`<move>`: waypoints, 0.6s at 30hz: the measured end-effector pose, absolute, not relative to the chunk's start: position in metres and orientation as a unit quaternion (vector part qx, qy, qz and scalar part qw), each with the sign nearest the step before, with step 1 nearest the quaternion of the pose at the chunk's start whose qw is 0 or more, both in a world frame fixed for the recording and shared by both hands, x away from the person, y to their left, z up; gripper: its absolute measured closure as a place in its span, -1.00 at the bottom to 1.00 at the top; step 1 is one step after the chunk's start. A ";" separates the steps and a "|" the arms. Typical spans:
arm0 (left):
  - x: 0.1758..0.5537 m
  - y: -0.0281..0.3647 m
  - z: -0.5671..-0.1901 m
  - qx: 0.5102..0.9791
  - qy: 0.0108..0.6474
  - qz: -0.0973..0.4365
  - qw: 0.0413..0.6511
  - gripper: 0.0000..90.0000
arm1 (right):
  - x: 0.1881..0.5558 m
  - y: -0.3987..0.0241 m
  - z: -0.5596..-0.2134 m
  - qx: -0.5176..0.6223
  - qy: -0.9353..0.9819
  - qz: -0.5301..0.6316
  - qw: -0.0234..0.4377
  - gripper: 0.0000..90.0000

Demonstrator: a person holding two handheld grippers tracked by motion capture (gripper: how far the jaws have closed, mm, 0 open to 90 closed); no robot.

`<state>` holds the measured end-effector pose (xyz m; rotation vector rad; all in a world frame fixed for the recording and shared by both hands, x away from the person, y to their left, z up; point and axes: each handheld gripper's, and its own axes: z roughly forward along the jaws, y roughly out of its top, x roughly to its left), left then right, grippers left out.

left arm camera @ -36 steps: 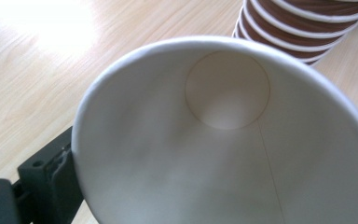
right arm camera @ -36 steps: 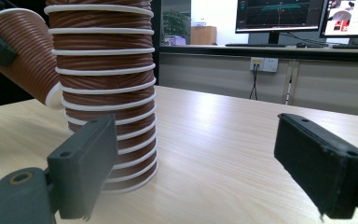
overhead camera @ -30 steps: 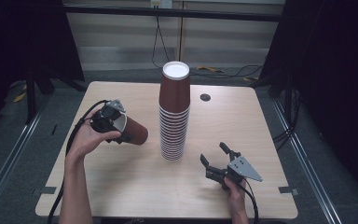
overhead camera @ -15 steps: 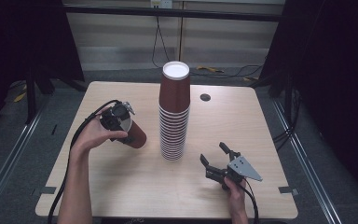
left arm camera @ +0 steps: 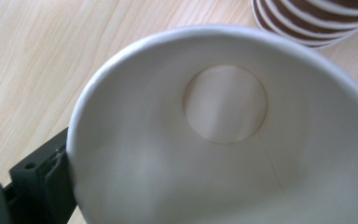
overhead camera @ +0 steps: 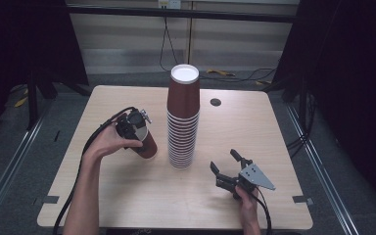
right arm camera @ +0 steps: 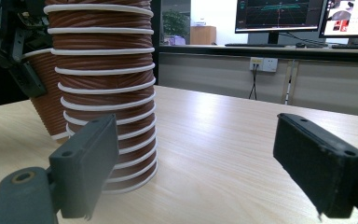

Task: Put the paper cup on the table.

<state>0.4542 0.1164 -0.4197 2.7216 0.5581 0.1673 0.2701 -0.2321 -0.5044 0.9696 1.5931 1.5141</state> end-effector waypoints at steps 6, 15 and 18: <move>0.454 0.113 -0.422 0.960 0.194 0.054 0.192 -0.95 | 0.270 -0.232 -0.504 0.380 0.615 0.587 0.364 -0.70; 0.454 0.114 -0.428 0.957 0.193 0.045 0.212 -0.90 | 0.270 -0.232 -0.504 0.379 0.615 0.587 0.365 -0.70; 0.454 0.116 -0.432 0.956 0.193 0.046 0.216 -0.84 | 0.270 -0.232 -0.504 0.380 0.616 0.586 0.364 -0.69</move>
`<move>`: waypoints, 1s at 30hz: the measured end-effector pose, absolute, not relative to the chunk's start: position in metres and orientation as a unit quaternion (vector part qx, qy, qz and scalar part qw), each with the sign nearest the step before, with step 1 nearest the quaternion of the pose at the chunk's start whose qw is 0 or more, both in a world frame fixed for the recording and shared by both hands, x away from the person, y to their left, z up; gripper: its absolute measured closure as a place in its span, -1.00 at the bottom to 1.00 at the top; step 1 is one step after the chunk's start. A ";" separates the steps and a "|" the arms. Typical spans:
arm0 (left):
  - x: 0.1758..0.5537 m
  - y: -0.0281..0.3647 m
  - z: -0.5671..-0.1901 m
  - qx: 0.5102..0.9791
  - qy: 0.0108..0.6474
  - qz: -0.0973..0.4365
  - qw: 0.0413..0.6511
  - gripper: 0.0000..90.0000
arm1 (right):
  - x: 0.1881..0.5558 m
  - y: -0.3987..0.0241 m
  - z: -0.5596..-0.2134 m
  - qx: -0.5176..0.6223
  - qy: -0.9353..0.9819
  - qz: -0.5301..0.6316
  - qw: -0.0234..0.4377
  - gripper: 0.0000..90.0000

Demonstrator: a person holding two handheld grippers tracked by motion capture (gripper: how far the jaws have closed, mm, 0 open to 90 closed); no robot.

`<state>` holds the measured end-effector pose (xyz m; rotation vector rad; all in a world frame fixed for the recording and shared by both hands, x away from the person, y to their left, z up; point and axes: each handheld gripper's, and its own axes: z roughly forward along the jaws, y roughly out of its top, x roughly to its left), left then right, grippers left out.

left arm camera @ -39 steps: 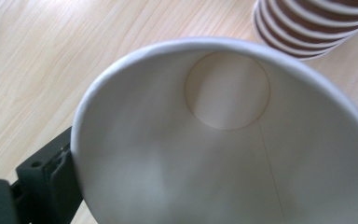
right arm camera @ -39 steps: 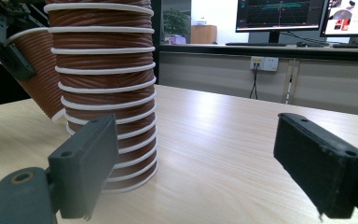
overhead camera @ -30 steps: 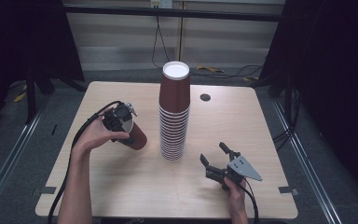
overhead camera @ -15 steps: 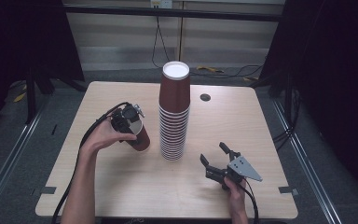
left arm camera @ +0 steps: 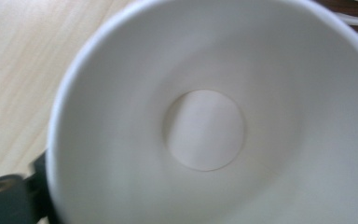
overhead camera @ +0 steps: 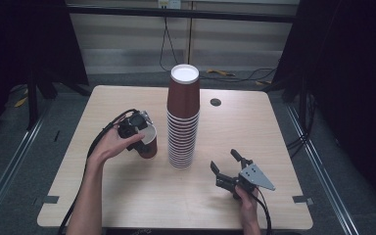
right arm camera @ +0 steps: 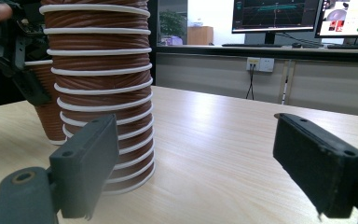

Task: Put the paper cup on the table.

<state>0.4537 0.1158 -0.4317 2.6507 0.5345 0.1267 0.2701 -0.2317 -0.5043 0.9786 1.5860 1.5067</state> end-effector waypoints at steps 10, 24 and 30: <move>0.449 0.127 -0.441 0.950 0.185 0.047 0.247 -0.73 | 0.270 -0.232 -0.504 0.381 0.615 0.585 0.366 -0.69; 0.439 0.144 -0.457 0.936 0.191 0.050 0.291 -0.65 | 0.270 -0.232 -0.504 0.380 0.615 0.586 0.366 -0.69; 0.434 0.150 -0.468 0.924 0.207 0.047 0.318 -0.65 | 0.270 -0.232 -0.504 0.380 0.615 0.586 0.366 -0.69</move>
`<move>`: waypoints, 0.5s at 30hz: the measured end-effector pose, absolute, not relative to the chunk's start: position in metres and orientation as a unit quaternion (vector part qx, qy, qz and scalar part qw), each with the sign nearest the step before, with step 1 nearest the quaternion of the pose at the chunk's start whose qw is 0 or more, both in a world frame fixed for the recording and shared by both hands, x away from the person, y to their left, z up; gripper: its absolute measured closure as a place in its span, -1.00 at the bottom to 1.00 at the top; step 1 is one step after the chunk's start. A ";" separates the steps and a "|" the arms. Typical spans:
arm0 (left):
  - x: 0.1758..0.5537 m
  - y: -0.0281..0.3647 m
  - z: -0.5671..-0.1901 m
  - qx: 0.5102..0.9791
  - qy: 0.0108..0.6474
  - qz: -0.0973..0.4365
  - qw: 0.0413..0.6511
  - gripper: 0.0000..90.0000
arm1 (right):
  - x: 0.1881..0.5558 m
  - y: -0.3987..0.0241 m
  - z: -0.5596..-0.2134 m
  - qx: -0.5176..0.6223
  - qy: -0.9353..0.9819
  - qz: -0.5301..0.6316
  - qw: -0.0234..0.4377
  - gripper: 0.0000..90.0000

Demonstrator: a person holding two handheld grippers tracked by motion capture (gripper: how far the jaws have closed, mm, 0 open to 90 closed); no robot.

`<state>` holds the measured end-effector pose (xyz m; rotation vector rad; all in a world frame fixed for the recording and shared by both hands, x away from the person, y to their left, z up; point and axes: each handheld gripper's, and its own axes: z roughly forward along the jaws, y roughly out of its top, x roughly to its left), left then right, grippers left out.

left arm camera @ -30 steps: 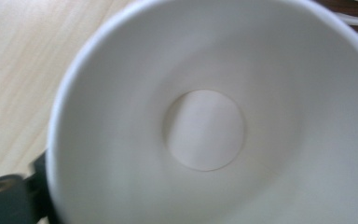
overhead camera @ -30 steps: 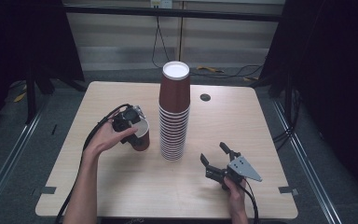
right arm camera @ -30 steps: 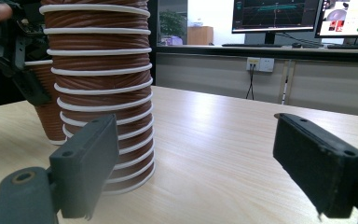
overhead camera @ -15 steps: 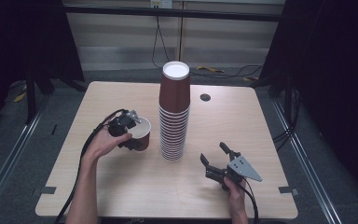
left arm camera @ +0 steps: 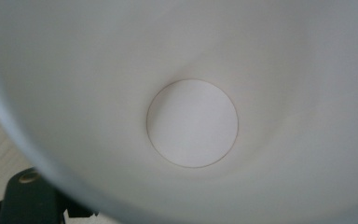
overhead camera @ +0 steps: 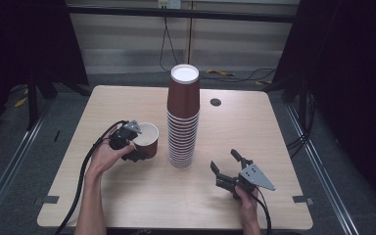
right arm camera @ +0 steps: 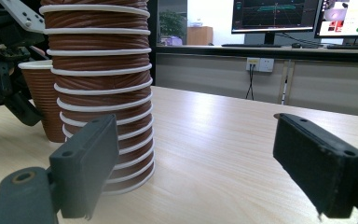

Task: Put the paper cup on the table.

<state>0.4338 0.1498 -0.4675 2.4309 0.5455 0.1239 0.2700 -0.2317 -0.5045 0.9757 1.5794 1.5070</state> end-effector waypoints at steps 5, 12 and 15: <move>0.426 0.160 -0.465 0.903 0.224 0.066 0.360 -0.63 | 0.270 -0.232 -0.504 0.379 0.615 0.586 0.366 -0.69; 0.412 0.173 -0.463 0.878 0.243 0.095 0.402 -0.64 | 0.270 -0.232 -0.504 0.380 0.615 0.587 0.366 -0.69; 0.406 0.175 -0.463 0.862 0.245 0.112 0.429 -0.64 | 0.270 -0.232 -0.504 0.380 0.615 0.586 0.365 -0.69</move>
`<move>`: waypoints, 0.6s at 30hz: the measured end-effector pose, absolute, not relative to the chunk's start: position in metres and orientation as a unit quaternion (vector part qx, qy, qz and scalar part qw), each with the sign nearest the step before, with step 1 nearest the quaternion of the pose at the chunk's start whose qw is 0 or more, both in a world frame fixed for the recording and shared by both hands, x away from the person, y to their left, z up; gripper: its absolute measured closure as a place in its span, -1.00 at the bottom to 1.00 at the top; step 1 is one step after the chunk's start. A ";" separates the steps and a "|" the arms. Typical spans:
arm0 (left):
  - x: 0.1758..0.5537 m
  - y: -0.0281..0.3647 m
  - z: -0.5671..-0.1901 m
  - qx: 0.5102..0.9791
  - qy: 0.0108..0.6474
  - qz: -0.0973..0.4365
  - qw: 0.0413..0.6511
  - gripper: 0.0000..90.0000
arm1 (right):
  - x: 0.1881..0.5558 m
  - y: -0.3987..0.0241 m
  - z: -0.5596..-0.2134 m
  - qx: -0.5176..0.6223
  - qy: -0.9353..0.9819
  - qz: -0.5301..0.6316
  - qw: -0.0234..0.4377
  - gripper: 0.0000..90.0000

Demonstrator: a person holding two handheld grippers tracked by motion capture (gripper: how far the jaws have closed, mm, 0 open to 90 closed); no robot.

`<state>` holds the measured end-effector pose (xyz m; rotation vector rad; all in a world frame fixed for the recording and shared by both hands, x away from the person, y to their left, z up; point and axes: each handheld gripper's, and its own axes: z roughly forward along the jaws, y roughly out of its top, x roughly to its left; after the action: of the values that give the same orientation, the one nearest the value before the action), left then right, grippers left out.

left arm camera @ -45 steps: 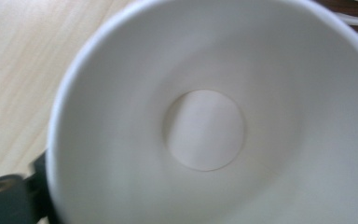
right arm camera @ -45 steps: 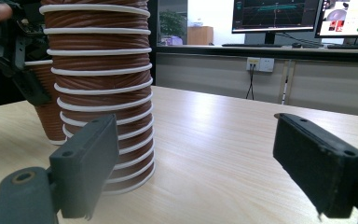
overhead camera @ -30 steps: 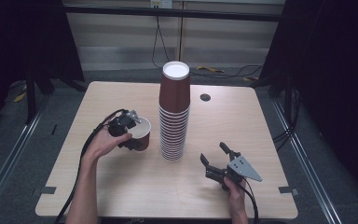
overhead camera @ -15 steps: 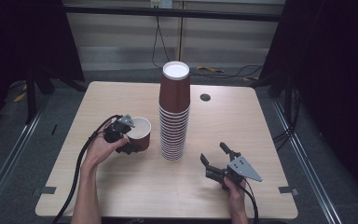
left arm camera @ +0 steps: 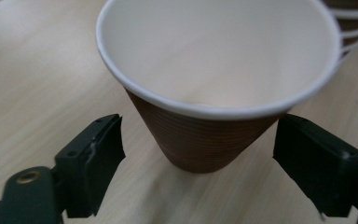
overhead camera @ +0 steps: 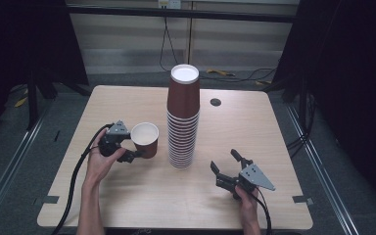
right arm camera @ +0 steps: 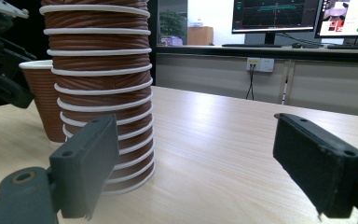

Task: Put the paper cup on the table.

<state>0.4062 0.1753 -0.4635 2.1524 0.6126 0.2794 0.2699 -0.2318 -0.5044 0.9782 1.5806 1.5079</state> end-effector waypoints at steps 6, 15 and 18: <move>0.393 0.178 -0.462 0.835 0.256 0.123 0.471 -0.65 | 0.270 -0.232 -0.505 0.379 0.615 0.587 0.366 -0.69; 0.365 0.177 -0.461 0.795 0.285 0.153 0.513 -0.65 | 0.269 -0.232 -0.505 0.378 0.614 0.587 0.368 -0.69; 0.355 0.176 -0.460 0.789 0.289 0.171 0.515 -0.65 | 0.269 -0.232 -0.505 0.379 0.613 0.588 0.367 -0.69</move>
<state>0.3554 0.1762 -0.4602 1.8944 0.6939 0.4114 0.2693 -0.2321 -0.5047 0.9725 1.5751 1.5120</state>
